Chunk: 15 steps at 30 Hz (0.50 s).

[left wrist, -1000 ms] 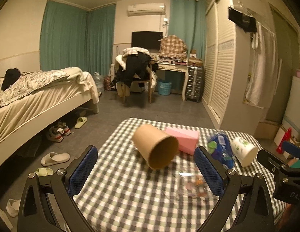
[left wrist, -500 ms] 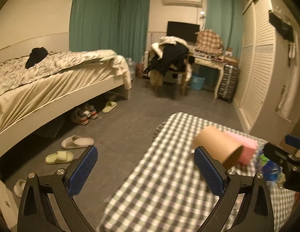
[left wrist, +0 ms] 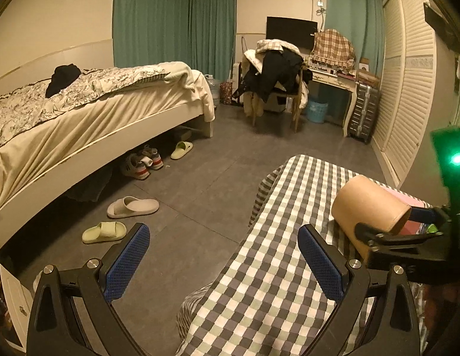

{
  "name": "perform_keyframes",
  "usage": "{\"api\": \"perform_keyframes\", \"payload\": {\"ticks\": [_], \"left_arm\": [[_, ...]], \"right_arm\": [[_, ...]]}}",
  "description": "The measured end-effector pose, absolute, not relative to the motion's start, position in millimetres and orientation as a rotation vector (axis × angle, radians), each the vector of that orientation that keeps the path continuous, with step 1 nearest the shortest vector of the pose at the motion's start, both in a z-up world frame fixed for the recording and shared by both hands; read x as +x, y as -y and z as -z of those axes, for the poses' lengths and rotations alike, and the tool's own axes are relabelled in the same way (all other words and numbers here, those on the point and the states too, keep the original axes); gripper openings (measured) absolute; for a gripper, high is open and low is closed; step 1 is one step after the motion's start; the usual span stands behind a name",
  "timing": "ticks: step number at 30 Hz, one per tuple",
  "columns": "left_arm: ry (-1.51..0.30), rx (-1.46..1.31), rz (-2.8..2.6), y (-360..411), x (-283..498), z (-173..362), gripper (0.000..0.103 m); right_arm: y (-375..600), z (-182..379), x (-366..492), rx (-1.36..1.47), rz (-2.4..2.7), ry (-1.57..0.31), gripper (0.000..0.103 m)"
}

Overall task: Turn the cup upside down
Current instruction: 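Close the right gripper around the brown paper cup's body and lift it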

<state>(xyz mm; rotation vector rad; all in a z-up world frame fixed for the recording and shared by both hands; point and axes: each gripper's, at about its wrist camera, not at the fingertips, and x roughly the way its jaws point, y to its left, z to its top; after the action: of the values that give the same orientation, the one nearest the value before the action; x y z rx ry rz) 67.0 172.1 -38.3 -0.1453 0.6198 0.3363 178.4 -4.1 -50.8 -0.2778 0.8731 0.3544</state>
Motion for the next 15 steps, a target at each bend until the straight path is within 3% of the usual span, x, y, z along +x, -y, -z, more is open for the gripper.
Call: {"api": "perform_keyframes", "payload": {"ticks": [4,15], "left_arm": [[-0.621,-0.140,-0.328,-172,69,39,0.103],[-0.614,-0.142,-0.333,-164,66,37,0.103]], "right_arm": [[-3,63,180,-0.323,-0.338,-0.889,0.088],[8,44,149,-0.310,-0.311,-0.832,0.085]]}}
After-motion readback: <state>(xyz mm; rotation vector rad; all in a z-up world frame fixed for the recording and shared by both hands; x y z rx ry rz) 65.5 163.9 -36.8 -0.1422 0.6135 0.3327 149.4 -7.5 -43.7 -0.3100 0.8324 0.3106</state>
